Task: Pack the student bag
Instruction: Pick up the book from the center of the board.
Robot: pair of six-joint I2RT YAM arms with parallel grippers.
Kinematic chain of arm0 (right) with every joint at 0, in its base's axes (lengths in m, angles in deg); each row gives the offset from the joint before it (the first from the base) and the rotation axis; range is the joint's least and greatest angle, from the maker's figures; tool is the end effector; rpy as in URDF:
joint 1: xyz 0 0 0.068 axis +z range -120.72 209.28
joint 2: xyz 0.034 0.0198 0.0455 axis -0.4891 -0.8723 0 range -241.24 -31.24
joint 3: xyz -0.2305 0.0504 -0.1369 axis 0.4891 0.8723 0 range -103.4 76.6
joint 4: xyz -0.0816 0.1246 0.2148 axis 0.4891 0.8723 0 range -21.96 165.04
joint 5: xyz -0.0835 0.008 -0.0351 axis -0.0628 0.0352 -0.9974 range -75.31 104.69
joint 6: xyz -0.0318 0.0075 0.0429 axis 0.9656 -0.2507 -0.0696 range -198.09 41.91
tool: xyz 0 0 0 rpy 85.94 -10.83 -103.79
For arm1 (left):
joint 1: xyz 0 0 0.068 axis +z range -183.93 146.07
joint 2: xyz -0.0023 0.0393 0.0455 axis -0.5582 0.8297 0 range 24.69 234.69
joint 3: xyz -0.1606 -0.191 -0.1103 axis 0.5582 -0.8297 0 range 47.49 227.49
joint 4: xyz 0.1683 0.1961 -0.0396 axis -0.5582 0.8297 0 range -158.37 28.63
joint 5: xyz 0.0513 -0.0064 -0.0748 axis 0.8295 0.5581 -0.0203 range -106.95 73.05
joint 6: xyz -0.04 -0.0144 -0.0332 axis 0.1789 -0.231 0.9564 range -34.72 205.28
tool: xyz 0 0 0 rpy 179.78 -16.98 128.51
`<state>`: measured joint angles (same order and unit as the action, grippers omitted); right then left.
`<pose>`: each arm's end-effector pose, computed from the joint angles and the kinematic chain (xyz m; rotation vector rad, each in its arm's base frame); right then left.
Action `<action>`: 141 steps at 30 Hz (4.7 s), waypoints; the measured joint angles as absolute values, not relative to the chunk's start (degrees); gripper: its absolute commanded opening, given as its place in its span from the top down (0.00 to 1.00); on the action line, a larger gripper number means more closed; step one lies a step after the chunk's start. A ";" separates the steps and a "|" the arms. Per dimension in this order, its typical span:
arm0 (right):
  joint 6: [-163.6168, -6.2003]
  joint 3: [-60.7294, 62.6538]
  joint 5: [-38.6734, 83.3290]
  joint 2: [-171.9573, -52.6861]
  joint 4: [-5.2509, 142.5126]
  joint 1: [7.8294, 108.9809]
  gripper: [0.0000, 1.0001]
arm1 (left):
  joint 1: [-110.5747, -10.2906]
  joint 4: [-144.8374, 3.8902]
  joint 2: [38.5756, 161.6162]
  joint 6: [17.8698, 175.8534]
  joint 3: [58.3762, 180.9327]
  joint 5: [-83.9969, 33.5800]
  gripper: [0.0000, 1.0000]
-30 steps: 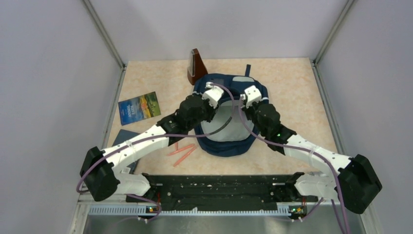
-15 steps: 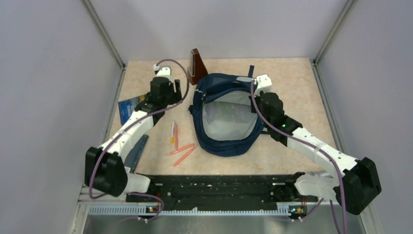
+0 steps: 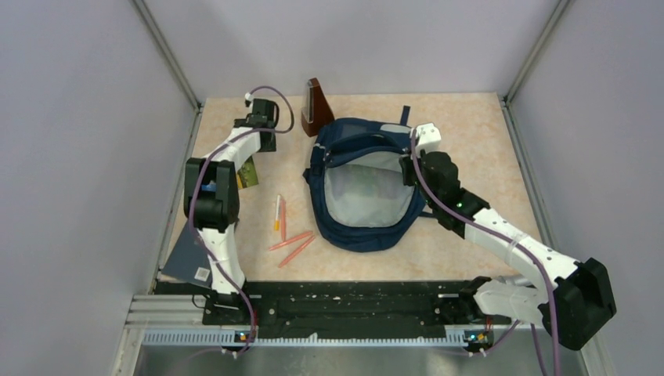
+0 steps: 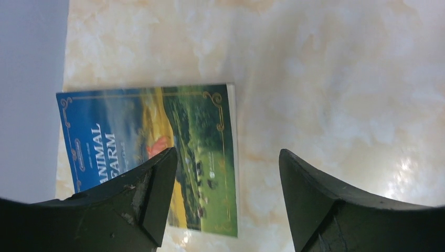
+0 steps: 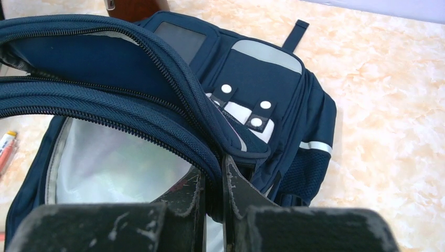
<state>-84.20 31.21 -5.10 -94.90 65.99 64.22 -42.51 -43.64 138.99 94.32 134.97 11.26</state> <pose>0.2179 0.1376 0.3002 -0.2230 1.8271 0.1820 0.4374 -0.0491 0.2146 -0.2173 2.3702 0.4621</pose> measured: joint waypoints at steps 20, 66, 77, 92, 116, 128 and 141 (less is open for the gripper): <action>-86.54 32.35 -1.72 -93.87 65.88 63.95 1.00 | -37.83 -38.41 154.29 85.88 149.79 14.47 0.22; -87.81 32.74 -0.21 -93.76 65.73 63.95 1.00 | -37.24 -43.00 144.04 85.27 138.40 15.87 0.24; -88.25 32.74 -0.14 -93.78 65.73 63.95 1.00 | -36.76 -43.00 145.00 85.29 138.57 13.90 0.22; -88.40 32.74 0.03 -93.78 65.73 63.95 1.00 | -36.28 -42.72 147.95 85.31 139.43 14.93 0.27; -88.86 32.74 1.28 -94.42 65.71 63.89 1.00 | -35.80 -44.64 144.50 85.07 135.32 18.60 0.28; -88.88 32.74 1.37 -94.68 65.62 63.87 1.00 | -35.10 -45.30 144.17 86.10 132.85 18.73 0.49; -88.92 32.74 1.76 -94.68 65.55 63.87 1.00 | -35.10 -47.46 139.65 89.16 126.49 19.24 0.79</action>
